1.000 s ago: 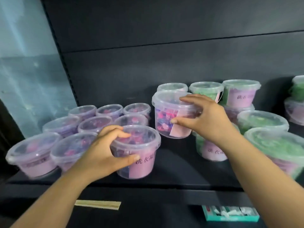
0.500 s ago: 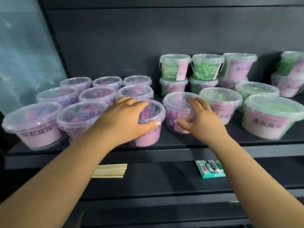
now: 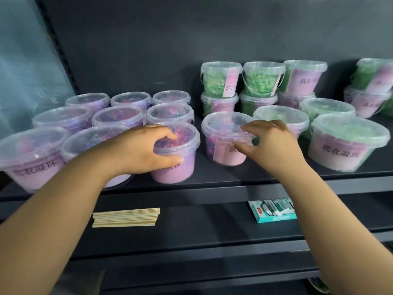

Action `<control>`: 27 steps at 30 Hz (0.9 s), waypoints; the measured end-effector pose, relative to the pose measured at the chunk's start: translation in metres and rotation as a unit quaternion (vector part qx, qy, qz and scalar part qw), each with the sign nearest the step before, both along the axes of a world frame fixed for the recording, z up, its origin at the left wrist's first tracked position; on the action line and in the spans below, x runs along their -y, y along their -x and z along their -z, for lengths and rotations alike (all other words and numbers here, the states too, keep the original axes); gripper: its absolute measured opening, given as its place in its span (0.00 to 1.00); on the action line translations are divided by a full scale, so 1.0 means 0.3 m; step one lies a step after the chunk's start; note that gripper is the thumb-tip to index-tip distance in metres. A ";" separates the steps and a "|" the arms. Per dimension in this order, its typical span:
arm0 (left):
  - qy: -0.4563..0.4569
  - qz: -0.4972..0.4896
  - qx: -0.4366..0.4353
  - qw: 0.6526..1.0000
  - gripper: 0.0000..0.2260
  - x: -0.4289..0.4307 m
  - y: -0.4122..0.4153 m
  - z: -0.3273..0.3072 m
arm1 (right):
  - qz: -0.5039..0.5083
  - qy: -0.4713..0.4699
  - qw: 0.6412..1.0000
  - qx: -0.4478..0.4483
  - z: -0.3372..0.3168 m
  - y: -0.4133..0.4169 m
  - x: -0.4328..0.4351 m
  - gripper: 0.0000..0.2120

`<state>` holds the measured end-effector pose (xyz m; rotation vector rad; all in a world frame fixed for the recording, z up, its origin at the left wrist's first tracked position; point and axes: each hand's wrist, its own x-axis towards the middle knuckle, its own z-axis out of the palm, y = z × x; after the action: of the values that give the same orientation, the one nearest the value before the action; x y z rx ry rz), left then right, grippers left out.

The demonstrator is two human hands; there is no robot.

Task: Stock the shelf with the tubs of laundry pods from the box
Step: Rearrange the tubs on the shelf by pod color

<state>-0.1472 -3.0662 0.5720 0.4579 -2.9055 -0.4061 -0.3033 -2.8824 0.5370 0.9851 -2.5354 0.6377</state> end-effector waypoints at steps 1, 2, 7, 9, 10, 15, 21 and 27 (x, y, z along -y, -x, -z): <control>0.000 -0.002 -0.004 1.000 0.21 0.000 0.003 0.005 | 0.004 -0.005 1.000 -0.002 -0.001 0.003 0.006 0.21; 0.002 -0.002 -0.009 1.000 0.21 -0.001 0.005 0.008 | 0.008 -0.012 1.000 0.000 -0.004 0.007 0.010 0.21; -0.013 0.001 -0.034 0.999 0.18 -0.012 0.004 0.006 | -0.024 -0.017 0.999 0.030 -0.004 0.029 0.038 0.21; -0.026 0.006 -0.059 0.998 0.17 -0.020 0.014 -0.009 | -0.080 0.042 0.992 0.089 -0.003 0.045 0.042 0.20; -0.017 0.010 -0.066 0.998 0.17 -0.025 0.026 -0.019 | -0.111 0.072 0.984 0.117 -0.009 0.052 0.041 0.20; 0.035 0.069 -0.053 0.996 0.17 -0.067 0.152 -0.095 | -0.126 0.101 0.979 0.122 -0.088 0.119 0.008 0.17; 0.061 0.081 0.103 0.989 0.29 -0.112 0.345 -0.125 | -0.097 0.037 0.989 0.101 -0.244 0.310 0.034 0.17; 0.055 0.013 0.214 0.975 0.34 -0.133 0.445 -0.113 | -0.095 -0.102 0.969 0.202 -0.296 0.513 0.203 0.16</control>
<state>-0.2808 -3.0262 0.6060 0.5482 -3.3296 -0.1616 -0.4573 -2.9434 0.6259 1.2947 -2.9331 0.7009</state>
